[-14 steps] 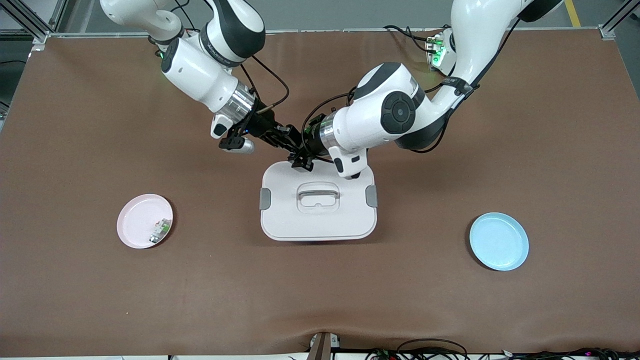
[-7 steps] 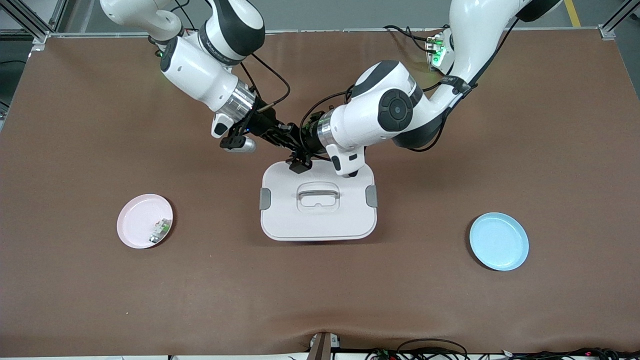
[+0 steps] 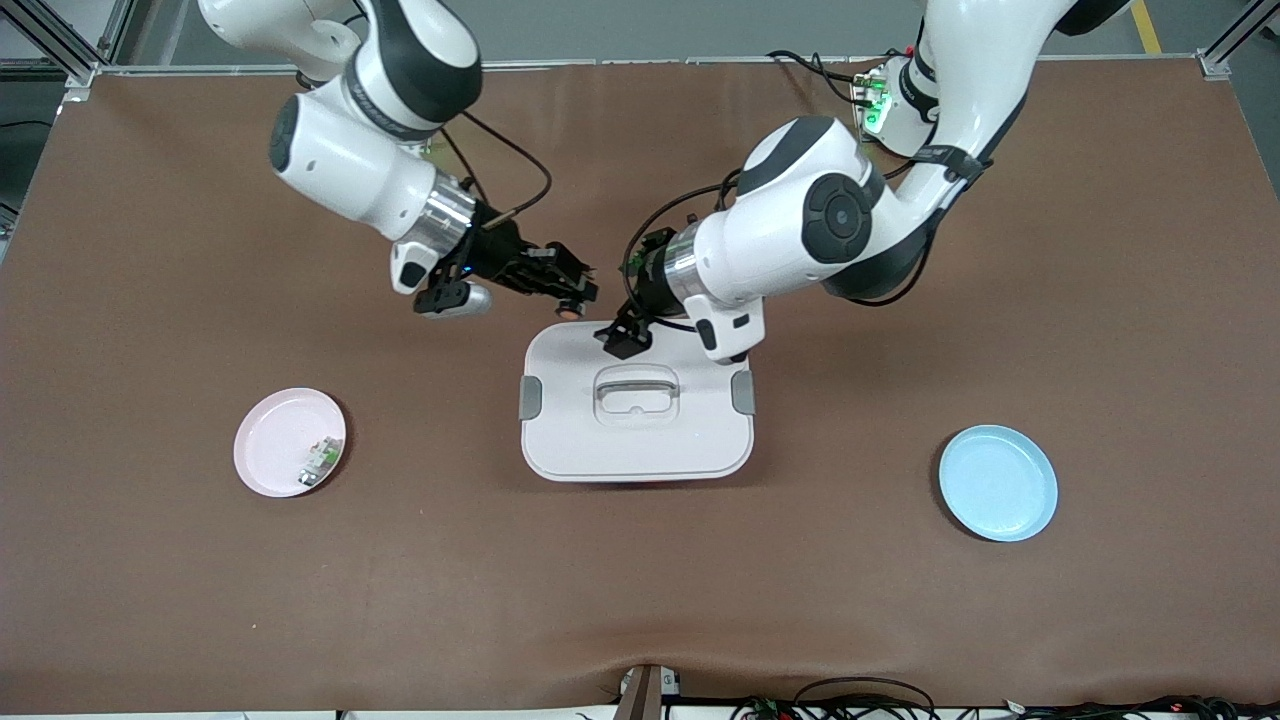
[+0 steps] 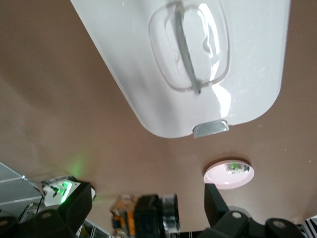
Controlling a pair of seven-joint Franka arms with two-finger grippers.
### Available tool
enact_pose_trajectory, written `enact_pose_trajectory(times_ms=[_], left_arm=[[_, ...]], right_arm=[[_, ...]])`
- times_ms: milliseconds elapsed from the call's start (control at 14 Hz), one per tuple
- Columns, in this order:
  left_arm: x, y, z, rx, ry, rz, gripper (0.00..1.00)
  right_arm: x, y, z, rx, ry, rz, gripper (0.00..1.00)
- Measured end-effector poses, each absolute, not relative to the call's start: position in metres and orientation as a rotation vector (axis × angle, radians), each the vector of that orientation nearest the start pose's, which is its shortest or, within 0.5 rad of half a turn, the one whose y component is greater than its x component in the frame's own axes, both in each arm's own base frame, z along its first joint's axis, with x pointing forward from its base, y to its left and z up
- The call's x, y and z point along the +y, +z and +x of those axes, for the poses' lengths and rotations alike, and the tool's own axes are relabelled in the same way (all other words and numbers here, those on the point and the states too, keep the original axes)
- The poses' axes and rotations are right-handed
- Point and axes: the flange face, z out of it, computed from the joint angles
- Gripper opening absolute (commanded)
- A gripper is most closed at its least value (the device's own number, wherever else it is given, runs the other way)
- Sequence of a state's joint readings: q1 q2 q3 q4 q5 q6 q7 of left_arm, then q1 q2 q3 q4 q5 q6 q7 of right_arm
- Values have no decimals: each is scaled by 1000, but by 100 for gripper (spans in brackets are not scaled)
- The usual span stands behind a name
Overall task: Transfer orange switch to right arm and place
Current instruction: 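Open the left gripper and withdraw while the right gripper carries the switch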
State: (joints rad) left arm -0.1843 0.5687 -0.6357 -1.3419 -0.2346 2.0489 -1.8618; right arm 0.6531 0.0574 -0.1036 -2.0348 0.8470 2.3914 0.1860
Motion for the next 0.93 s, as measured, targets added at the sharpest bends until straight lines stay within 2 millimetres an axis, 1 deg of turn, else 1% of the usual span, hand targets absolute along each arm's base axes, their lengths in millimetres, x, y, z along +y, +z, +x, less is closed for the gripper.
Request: enact_pose_trajectory(times_ms=[142,285,427,499,570,712,784,926], left_arm=[[-445,484,559,-1942,688,-2771,100],[-427,488,568,-1934,586,-2772,100],[-405,488,580,-1876,455,-2802,100],[-394,485,585,-1824,378,-2819,100],[-382,483,592,-1775,306,-2832,100],[-354,478,606,-1672,222,-2857,100],[-337,477,615,-1620,200,-2873,100],[-294,479,633,-1502,161,-2920,100]], right_arm=[[284,462,511,64,-34,-2544,0],[254,481,520,-116,-12,-2667,1],[223,503,531,-298,-15,-2762,1],[206,511,537,-401,-28,-2794,1],[187,515,543,-515,-43,-2816,1],[148,515,553,-739,-67,-2832,3],[128,514,557,-837,-78,-2831,3],[89,511,566,-1022,-86,-2828,3]])
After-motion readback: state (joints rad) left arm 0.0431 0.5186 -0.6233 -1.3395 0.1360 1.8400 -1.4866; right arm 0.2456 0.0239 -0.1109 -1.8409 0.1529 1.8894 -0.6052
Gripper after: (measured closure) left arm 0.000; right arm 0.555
